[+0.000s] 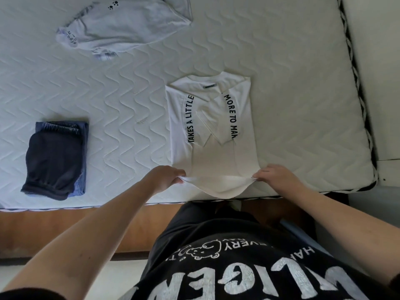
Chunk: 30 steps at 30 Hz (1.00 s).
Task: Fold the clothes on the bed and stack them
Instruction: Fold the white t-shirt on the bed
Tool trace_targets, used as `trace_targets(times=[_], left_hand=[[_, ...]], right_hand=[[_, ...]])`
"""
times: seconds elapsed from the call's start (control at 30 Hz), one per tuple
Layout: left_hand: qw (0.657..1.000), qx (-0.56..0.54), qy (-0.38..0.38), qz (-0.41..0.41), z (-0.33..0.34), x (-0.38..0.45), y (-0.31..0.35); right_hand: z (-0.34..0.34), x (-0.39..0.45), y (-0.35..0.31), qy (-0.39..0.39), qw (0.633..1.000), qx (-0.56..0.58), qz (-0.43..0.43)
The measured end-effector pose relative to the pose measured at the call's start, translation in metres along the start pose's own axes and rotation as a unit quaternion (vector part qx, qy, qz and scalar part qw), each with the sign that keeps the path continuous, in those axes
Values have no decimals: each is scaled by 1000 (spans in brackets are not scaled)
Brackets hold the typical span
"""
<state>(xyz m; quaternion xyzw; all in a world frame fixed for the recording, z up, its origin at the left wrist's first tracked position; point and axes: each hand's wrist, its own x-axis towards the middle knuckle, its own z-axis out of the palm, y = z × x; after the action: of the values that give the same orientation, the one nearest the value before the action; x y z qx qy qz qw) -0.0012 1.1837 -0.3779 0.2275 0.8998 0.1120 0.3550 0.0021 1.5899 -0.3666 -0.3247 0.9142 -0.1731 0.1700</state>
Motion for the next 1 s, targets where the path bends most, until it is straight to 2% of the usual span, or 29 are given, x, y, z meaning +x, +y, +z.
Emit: trace_targets(times=[0.17,0.27,0.5,0.6,0.83,1.0], left_hand=[[999,-17,15,24,-41,24,-31],[999,-25,26,28,-68,45,-49],[998,-18,53,-7,-124,107,-81],[996,-29,77,-34,-136,136,-100],[993,-47,83,-63,-145,216,-154],[991,-51,90,-81,-158,268,-190]], right_hand=[[-25,35,22,-53,995,-11,80],[-38,60,39,-66,994,-41,80],[-62,132,85,5,993,18,119],[-66,170,113,13,993,24,113],[-53,269,189,21,994,6,110],[-44,329,228,29,998,-1,61]])
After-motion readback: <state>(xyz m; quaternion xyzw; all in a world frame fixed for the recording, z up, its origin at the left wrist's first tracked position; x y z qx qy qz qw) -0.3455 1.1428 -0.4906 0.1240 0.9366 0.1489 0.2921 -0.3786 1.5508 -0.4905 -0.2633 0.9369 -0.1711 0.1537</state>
